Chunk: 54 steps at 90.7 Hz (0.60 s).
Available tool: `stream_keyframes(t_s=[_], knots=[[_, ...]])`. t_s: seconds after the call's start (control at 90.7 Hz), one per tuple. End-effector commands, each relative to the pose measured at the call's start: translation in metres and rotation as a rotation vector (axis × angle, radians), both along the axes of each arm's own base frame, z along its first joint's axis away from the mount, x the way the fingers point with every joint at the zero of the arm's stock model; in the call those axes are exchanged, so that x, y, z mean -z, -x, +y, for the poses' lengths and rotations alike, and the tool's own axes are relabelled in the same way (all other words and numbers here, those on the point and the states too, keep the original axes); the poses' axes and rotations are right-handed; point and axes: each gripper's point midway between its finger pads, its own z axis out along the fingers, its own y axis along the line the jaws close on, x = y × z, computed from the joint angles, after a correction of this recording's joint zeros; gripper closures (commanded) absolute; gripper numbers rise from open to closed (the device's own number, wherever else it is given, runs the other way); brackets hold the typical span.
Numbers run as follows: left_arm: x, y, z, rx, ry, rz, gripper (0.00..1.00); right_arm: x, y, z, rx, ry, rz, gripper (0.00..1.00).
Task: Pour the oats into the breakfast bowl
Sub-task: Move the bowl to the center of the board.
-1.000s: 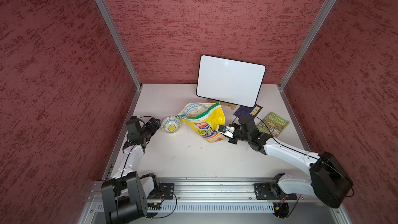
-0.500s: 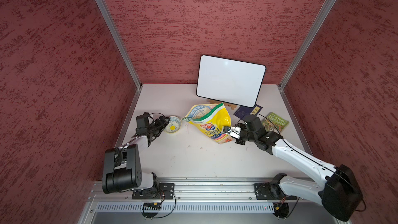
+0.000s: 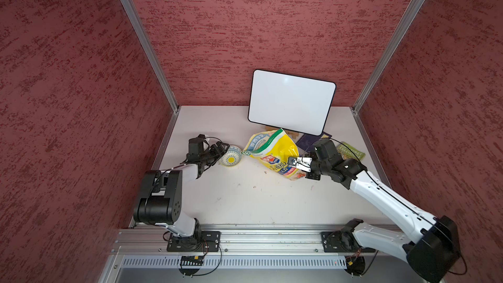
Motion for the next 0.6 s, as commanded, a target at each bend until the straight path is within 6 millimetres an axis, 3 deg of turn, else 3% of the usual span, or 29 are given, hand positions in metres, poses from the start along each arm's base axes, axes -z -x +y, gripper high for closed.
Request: stream_keyframes(t_s=[0.0, 0.143, 0.408, 0.584], knots=[[-0.013, -0.009, -0.012, 0.013, 0.018, -0.049, 0.17, -0.067, -0.022, 0.007, -0.016, -0.063, -0.191, 1.00], [-0.015, -0.005, -0.037, 0.057, 0.024, -0.054, 0.17, -0.067, -0.020, -0.001, -0.033, 0.022, -0.171, 1.00], [-0.013, 0.007, -0.081, 0.143, 0.017, -0.052, 0.17, -0.089, -0.026, -0.010, -0.042, 0.111, -0.204, 1.00], [-0.012, 0.014, -0.085, 0.152, 0.016, -0.059, 0.17, -0.096, -0.033, -0.022, -0.041, 0.218, -0.227, 1.00]])
